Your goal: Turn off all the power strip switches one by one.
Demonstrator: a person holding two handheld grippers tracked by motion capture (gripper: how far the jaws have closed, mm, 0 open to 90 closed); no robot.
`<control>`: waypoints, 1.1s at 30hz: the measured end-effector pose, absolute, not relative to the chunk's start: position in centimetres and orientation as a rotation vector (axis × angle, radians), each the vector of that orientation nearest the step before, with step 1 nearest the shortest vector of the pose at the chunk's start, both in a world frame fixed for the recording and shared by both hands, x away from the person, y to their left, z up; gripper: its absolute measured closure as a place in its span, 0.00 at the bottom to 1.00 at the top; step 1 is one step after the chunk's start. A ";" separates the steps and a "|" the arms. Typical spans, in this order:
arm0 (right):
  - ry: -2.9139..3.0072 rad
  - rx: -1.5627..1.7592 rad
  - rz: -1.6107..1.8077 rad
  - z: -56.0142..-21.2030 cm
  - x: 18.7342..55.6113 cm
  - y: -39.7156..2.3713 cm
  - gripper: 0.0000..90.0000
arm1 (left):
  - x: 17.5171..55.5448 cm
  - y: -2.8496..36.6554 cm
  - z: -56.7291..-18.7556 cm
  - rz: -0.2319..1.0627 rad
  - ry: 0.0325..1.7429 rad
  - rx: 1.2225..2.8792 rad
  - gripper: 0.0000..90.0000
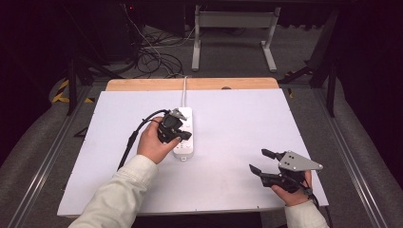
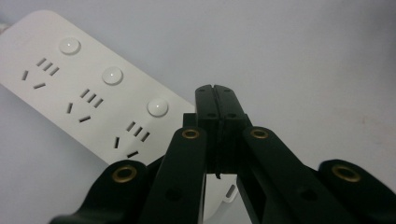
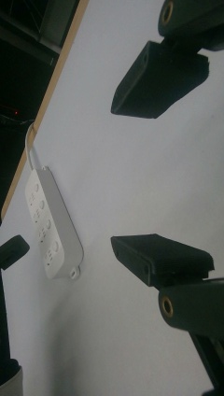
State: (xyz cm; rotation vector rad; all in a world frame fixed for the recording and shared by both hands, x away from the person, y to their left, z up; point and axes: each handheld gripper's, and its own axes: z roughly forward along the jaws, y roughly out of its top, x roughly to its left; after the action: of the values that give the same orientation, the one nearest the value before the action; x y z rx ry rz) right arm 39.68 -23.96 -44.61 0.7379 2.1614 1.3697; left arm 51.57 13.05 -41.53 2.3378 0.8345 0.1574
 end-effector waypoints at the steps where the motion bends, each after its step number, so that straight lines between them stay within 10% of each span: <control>1: 2.162 0.738 1.370 -44.6 39.7 -24.0 0.35 | 51.8 13.0 -41.8 0.143 0.832 2.348 1.00; 33: 2.176 0.731 1.372 -44.7 39.8 -23.9 0.35 | 52.4 11.4 -43.3 0.135 0.806 2.527 1.00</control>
State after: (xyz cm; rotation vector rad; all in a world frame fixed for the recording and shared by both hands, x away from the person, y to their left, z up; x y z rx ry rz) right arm 39.75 -23.91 -44.70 0.7313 2.1762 1.3718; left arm 52.42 11.41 -43.33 2.5271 0.8062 0.1347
